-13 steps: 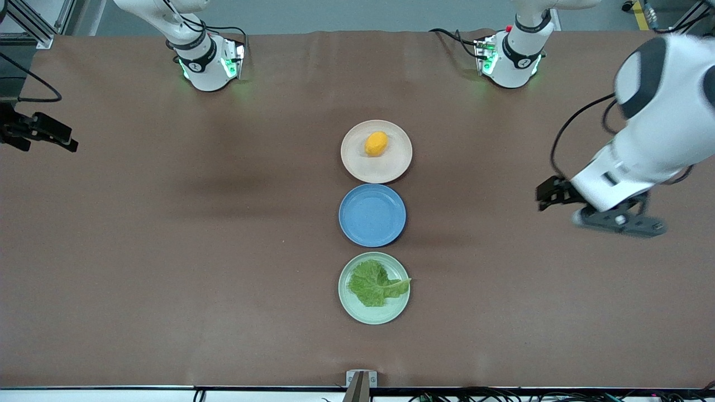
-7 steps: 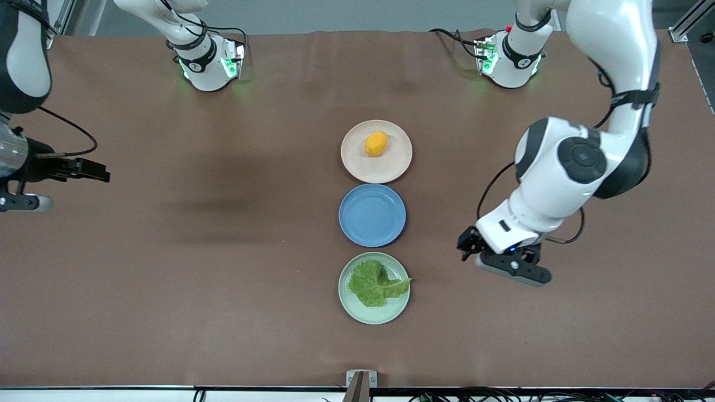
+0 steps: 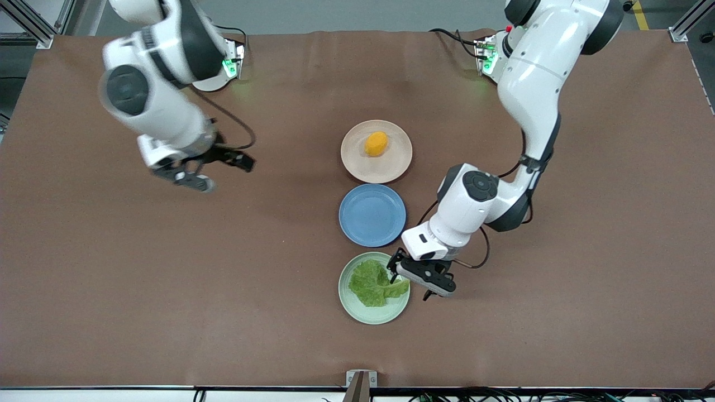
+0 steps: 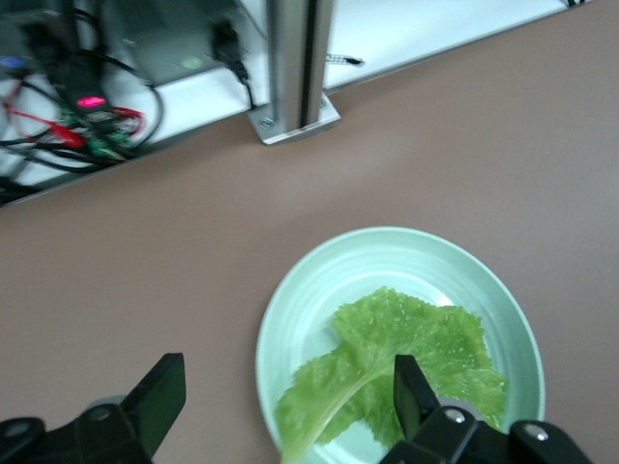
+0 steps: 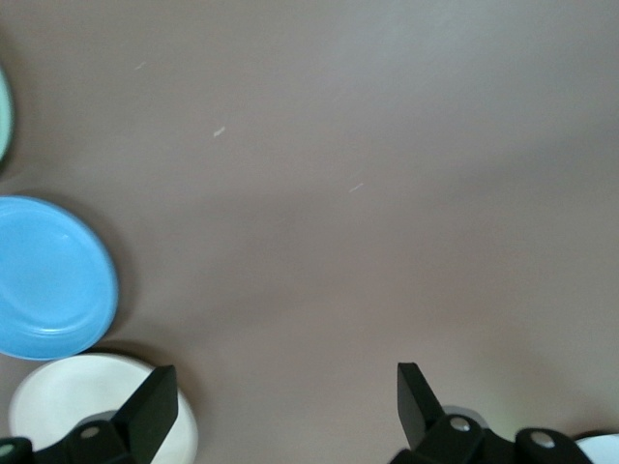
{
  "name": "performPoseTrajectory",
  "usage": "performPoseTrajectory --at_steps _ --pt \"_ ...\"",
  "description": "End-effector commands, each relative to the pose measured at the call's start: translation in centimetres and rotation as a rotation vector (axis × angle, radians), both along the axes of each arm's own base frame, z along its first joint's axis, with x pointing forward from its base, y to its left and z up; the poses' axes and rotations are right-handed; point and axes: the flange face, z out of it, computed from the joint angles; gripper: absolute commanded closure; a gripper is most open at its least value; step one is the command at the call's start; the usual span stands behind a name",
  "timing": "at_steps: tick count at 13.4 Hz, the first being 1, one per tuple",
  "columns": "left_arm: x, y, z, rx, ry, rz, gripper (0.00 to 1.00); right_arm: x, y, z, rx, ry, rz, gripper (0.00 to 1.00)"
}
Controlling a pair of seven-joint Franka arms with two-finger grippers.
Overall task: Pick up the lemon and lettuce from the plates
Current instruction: 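Lower the left gripper onto the lettuce while the right gripper reaches the lemon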
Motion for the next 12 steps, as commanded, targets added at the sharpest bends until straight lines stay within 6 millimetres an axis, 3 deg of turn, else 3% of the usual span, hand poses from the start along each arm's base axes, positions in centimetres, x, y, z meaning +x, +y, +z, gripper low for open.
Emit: performPoseTrajectory --at_steps 1,3,5,9,11,12 --pt "0.1 -1.1 -2.2 0.005 -0.069 -0.070 0.06 -5.7 9.1 -4.4 -0.001 -0.036 -0.089 0.00" --pt "-0.9 -2.3 -4.1 0.017 -0.047 -0.093 0.13 -9.2 16.1 -8.9 0.016 -0.081 -0.172 0.00" --pt "-1.1 -2.1 -5.5 0.029 -0.033 -0.097 0.28 -12.3 20.9 -12.9 0.019 -0.105 -0.247 0.00" --pt "-1.8 -2.8 -8.1 0.045 -0.030 -0.135 0.32 -16.4 27.3 -18.6 -0.025 -0.098 -0.348 0.00" --pt "-2.1 -3.1 -8.7 0.040 -0.038 -0.137 0.32 -16.3 28.8 -20.2 -0.036 -0.104 -0.384 0.00" --pt "-2.3 -3.2 -9.0 0.040 -0.044 -0.143 0.37 -16.5 29.4 -21.0 -0.043 -0.111 -0.390 0.00"
